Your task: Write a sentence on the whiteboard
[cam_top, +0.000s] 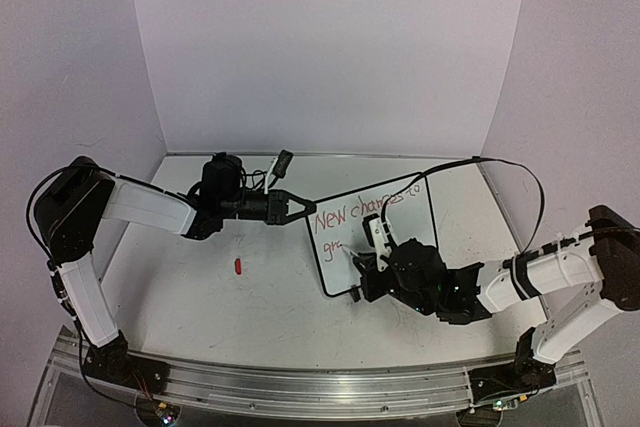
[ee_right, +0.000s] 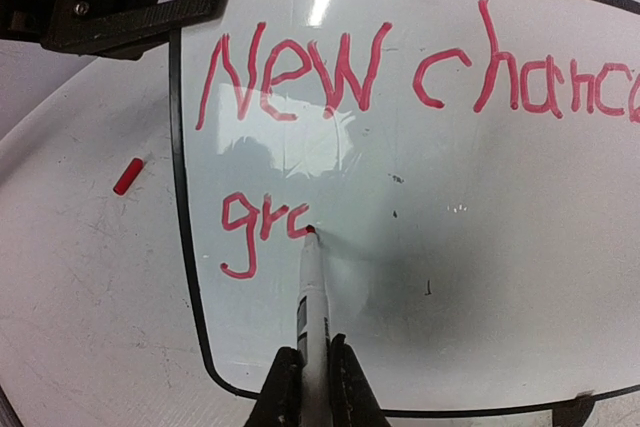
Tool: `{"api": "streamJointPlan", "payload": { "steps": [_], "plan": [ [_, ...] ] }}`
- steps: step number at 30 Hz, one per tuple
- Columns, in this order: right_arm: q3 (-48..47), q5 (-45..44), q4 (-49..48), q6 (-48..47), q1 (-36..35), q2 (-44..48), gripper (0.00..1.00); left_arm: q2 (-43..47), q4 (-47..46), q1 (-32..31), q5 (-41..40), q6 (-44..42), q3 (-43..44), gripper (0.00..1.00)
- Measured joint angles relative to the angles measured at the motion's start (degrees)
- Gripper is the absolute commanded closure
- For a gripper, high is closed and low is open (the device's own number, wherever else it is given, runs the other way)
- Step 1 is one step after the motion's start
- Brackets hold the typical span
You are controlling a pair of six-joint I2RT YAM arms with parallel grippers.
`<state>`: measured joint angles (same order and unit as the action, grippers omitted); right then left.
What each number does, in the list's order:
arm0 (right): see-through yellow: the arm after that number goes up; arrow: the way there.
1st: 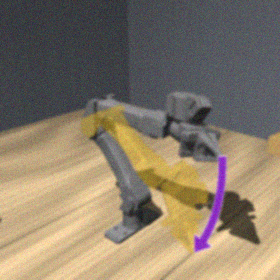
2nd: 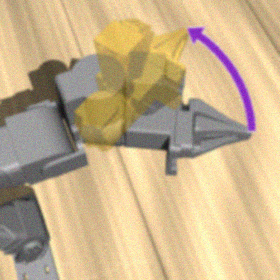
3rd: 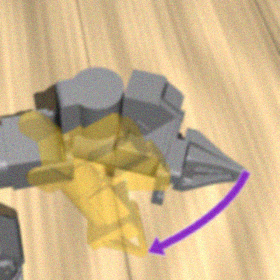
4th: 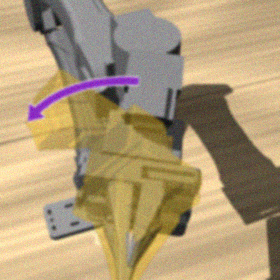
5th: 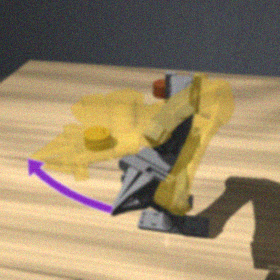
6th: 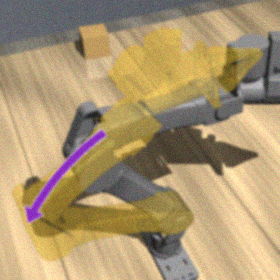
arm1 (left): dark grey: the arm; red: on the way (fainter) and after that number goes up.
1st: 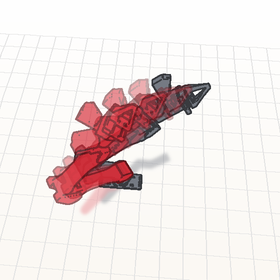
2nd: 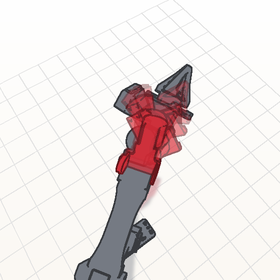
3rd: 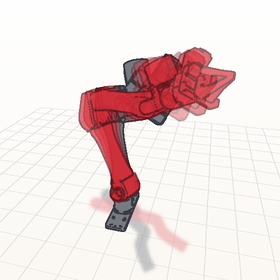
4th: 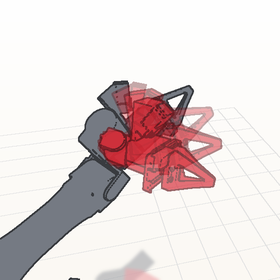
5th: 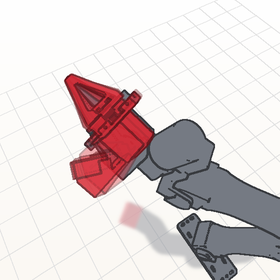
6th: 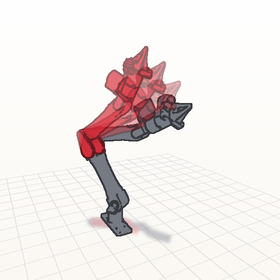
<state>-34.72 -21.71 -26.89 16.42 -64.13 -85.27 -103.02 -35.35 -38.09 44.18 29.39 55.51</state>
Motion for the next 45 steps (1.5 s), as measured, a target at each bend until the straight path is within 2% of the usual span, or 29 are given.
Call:
{"api": "streamJointPlan", "payload": {
  "steps": [45],
  "plan": [
    [0.12,-0.45,-0.46,-1.82,0.36,2.13,1.00,0.06,0.01,0.00,0.22,0.00,0.00,1.00]
  ]
}}
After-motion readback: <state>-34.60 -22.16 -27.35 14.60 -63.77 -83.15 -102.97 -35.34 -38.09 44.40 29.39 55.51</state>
